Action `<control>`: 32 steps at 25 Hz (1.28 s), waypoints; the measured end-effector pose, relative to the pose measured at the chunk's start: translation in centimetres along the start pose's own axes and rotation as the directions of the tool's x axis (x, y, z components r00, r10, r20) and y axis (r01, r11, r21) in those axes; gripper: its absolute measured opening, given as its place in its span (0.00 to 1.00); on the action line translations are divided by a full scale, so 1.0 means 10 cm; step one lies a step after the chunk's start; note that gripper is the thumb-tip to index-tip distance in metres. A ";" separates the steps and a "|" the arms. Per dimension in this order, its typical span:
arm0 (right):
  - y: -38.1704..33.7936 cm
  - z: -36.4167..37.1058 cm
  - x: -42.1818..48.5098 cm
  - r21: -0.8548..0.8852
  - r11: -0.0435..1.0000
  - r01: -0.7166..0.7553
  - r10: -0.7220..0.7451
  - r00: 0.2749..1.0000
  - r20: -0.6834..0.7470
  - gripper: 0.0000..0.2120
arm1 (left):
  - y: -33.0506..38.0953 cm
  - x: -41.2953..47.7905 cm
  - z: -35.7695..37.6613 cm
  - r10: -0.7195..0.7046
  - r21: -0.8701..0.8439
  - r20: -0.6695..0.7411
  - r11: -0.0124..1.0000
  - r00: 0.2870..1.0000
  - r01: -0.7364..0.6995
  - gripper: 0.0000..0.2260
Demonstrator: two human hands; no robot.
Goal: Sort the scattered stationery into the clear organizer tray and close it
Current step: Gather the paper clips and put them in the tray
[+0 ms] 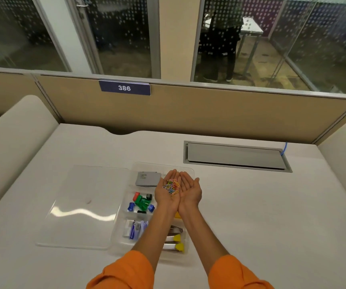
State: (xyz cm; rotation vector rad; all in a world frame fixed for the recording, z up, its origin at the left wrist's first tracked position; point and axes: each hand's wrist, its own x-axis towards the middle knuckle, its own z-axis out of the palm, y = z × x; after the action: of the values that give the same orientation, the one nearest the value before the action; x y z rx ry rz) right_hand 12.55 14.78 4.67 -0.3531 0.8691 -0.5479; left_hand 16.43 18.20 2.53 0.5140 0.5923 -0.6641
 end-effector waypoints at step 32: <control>-0.18 0.02 0.12 -0.477 0.878 -0.040 0.002 0.997 -0.079 0.18 | 0.27 -0.09 0.14 0.015 0.688 -0.005 0.726 1.000 -0.007 0.08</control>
State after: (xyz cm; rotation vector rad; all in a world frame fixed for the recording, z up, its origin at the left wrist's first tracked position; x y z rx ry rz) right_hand 12.80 12.64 4.94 -0.7782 1.0804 -0.3196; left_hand 18.18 19.49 4.82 1.2254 0.3289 -0.8702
